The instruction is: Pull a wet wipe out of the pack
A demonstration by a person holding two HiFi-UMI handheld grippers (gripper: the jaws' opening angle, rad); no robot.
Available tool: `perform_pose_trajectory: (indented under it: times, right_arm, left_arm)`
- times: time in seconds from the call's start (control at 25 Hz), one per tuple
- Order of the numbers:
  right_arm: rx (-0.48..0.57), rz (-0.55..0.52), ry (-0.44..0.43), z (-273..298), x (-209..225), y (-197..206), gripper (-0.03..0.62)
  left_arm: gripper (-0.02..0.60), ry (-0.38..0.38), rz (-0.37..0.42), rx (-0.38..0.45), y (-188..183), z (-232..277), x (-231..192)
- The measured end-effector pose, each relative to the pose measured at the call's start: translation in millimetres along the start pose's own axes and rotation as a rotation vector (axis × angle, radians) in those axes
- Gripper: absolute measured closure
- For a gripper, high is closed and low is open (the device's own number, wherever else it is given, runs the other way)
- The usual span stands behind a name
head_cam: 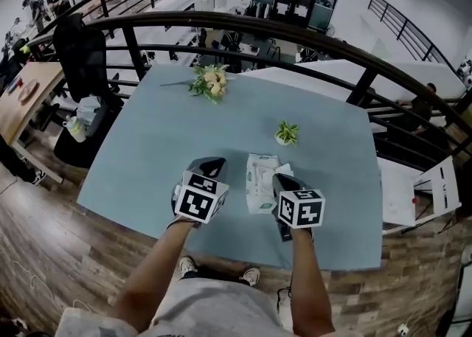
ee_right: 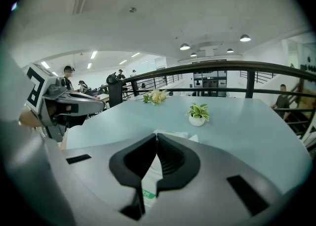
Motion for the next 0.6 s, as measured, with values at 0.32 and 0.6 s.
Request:
perform_pose_trajectory:
  times: [0.32,0.6]
  right_arm:
    - [0.025,0.007,0.021,-7,0,-3,0.588]
    - [0.045,0.004,0.034,-14,-4,-9,0.588]
  left_arm:
    - [0.589,0.013,0.015,0.010,-4,0,-1]
    - [0.589,0.028,0.024,0.017,-9,1,0]
Point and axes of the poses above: the fingertips, and each gripper's own axes: z forward along the fingers, x to its right, y out of its underside, the point moved 8 cm from there along -z, backward along the fingers, and after that the axes turned 8 degrees about -x, right-handed, at the moved point
